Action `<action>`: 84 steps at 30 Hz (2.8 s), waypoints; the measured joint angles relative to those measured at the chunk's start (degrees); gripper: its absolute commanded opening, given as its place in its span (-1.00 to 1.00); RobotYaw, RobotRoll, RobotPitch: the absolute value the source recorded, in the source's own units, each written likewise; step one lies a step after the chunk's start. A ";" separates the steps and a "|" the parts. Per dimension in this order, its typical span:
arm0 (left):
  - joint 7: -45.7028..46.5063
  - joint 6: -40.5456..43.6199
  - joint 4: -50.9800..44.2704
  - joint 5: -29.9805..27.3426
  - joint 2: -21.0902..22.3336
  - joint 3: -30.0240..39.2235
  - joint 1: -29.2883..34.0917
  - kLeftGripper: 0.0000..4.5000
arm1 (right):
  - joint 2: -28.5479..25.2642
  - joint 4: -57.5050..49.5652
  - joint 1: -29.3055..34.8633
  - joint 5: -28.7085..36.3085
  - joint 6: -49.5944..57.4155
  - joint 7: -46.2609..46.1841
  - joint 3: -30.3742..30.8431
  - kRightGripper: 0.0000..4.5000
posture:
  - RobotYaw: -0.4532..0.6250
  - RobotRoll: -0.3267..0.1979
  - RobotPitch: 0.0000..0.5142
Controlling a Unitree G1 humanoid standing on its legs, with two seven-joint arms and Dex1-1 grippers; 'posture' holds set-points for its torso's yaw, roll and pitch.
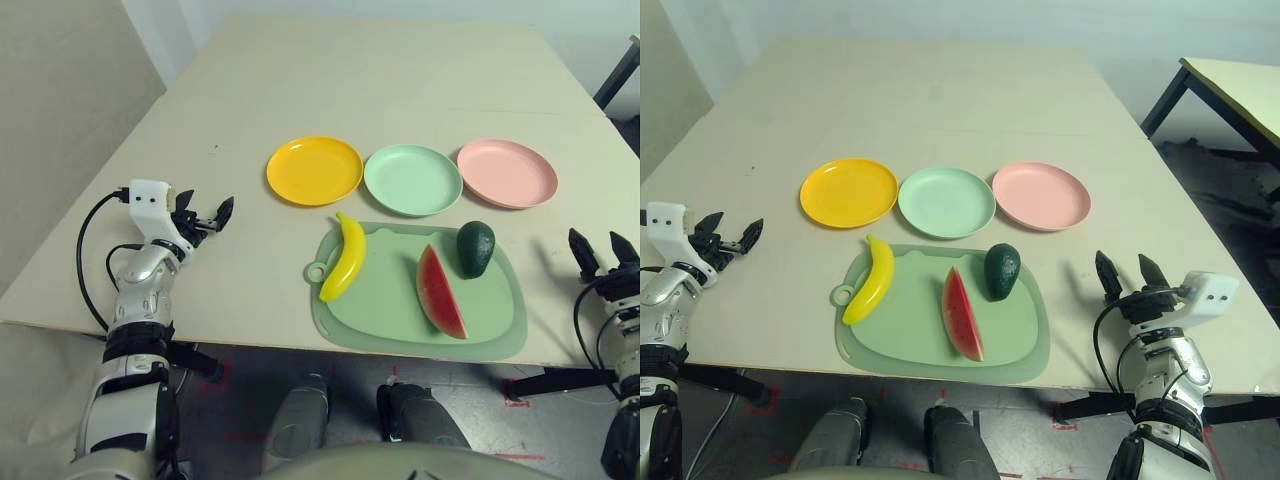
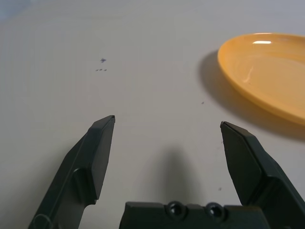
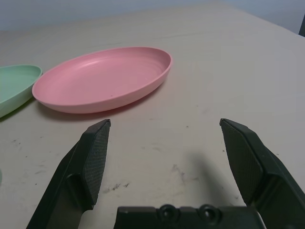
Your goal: Place the fruits into color-matched plates.
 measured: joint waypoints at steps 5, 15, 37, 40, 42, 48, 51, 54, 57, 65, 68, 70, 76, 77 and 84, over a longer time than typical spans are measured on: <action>-0.37 -0.22 3.24 0.84 -0.27 -1.02 -3.30 1.00 | -0.02 -0.16 0.20 0.23 -0.08 -0.42 -0.78 0.99 | -0.01 0.25 -0.51; -2.31 -1.83 4.35 -0.33 -1.32 -0.78 -3.73 1.00 | -5.14 -4.54 0.71 -0.04 3.94 -0.52 -0.82 0.99 | -0.16 0.25 -0.52; -61.85 10.72 -13.37 -17.08 11.46 -15.59 -2.15 1.00 | -34.22 -41.44 -21.98 -24.92 7.10 23.47 37.28 0.99 | -0.32 0.25 -0.35; -61.94 10.88 -14.55 -18.05 11.77 -17.04 -2.25 1.00 | -31.68 -37.09 -31.60 -28.76 -7.09 31.06 44.06 0.99 | -0.30 0.25 -0.35; -61.98 11.19 -15.03 -18.53 11.42 -16.75 -2.03 1.00 | -28.69 -33.19 -36.15 -30.40 -13.94 35.73 48.43 0.99 | -0.28 0.25 -0.35; -60.52 11.19 -16.57 -19.09 9.73 -13.96 -0.50 1.00 | -24.99 -28.31 -39.09 -30.63 -23.00 42.86 59.75 0.99 | -0.23 0.25 -0.32; -60.57 10.59 -17.69 -18.47 9.72 -13.76 1.26 1.00 | -24.67 -25.02 -40.88 -32.54 -26.12 43.09 63.74 0.99 | -0.22 0.25 -0.29; -60.63 10.57 -18.64 -17.89 9.78 -13.70 2.27 1.00 | -22.57 -21.81 -43.19 -34.13 -28.04 43.11 65.02 0.99 | -0.20 0.25 -0.28; -60.68 10.59 -19.79 -17.75 9.77 -13.66 2.82 1.00 | -19.24 -18.97 -45.47 -36.28 -28.98 42.74 65.40 0.99 | -0.19 0.25 -0.29; -60.00 11.06 -20.81 -17.70 9.30 -13.64 3.87 1.00 | -15.61 -14.40 -47.24 -40.29 -30.07 39.85 65.46 0.99 | -0.17 0.25 -0.31; -59.44 11.08 -20.83 -17.72 9.02 -13.50 3.87 1.00 | -14.89 -13.86 -47.24 -40.62 -30.09 39.55 65.46 0.99 | -0.14 0.25 -0.31; -58.71 11.08 -20.84 -17.73 8.46 -13.30 3.78 1.00 | -14.51 -13.68 -47.23 -40.66 -30.10 39.36 65.46 0.99 | -0.14 0.25 -0.31; -57.22 11.03 -21.48 -17.73 7.70 -12.79 3.72 1.00 | -13.48 -12.02 -47.23 -41.73 -30.59 38.47 65.50 0.99 | -0.12 0.25 -0.30; -56.90 11.00 -21.57 -17.73 7.64 -12.69 3.72 1.00 | -13.23 -11.68 -47.23 -41.95 -30.71 38.14 65.51 0.99 | -0.12 0.25 -0.30; -56.47 10.71 -21.89 -17.69 7.63 -12.28 3.89 1.00 | -12.16 -10.64 -47.23 -43.74 -30.65 36.92 65.60 0.99 | -0.12 0.25 -0.29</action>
